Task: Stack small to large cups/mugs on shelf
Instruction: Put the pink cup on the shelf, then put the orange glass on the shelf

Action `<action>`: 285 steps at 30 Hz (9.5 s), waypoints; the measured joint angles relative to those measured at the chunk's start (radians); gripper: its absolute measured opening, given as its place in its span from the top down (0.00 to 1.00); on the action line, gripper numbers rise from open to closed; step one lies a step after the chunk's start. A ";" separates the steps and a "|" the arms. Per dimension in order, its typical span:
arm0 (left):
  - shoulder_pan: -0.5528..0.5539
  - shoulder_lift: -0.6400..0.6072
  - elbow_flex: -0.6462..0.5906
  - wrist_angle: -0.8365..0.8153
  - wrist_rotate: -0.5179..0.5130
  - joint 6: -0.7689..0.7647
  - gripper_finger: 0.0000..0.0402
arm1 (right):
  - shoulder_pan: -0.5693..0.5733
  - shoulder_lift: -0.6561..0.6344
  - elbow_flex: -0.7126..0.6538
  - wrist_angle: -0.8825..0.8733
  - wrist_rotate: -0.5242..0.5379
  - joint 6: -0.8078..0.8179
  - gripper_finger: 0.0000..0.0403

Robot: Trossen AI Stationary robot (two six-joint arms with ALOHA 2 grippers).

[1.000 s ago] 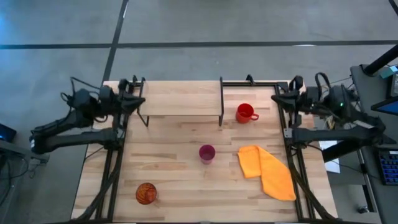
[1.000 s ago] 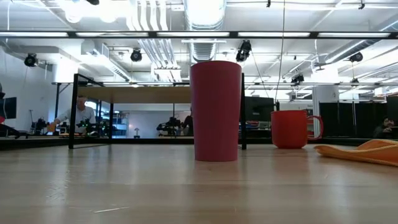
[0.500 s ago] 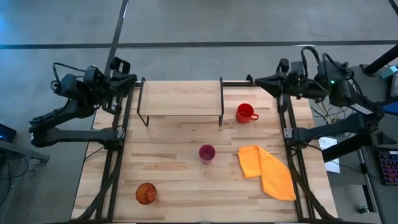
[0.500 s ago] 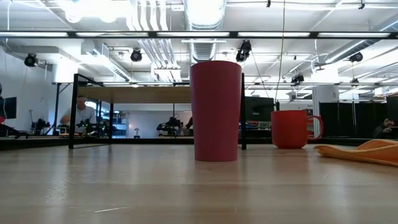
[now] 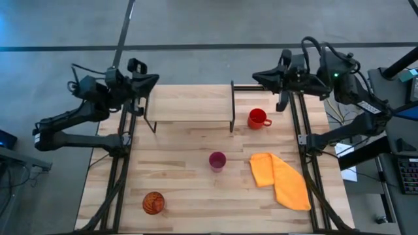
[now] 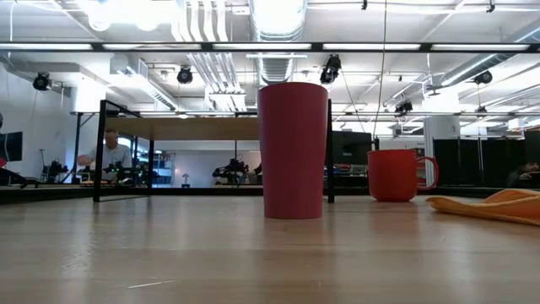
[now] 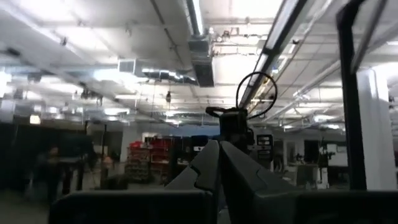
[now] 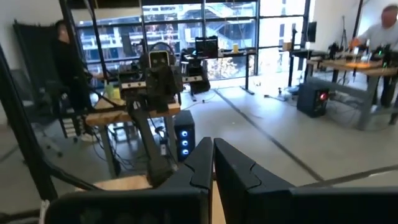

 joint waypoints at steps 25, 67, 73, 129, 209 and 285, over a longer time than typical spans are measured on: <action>-0.268 0.264 0.432 -1.740 0.340 -0.368 1.00 | -0.018 0.156 0.159 -0.454 0.422 -0.134 0.98; -0.496 0.793 0.355 -1.757 0.099 -0.315 1.00 | -0.022 0.133 0.089 -0.438 0.410 -0.065 0.98; -0.489 0.819 0.365 -1.693 0.122 -0.336 1.00 | -0.022 0.106 0.089 -0.503 0.410 -0.081 0.98; -0.338 0.966 0.548 -1.215 0.016 -0.543 0.75 | -0.022 -0.069 0.085 -0.660 0.414 -0.072 0.98; 0.212 0.482 0.735 -1.968 -0.327 -0.311 1.00 | -0.024 -0.080 0.002 -0.676 0.423 -0.068 0.98; 0.292 0.520 0.802 -1.860 -0.268 -0.204 0.80 | -0.024 -0.067 0.003 -0.646 0.423 -0.030 0.98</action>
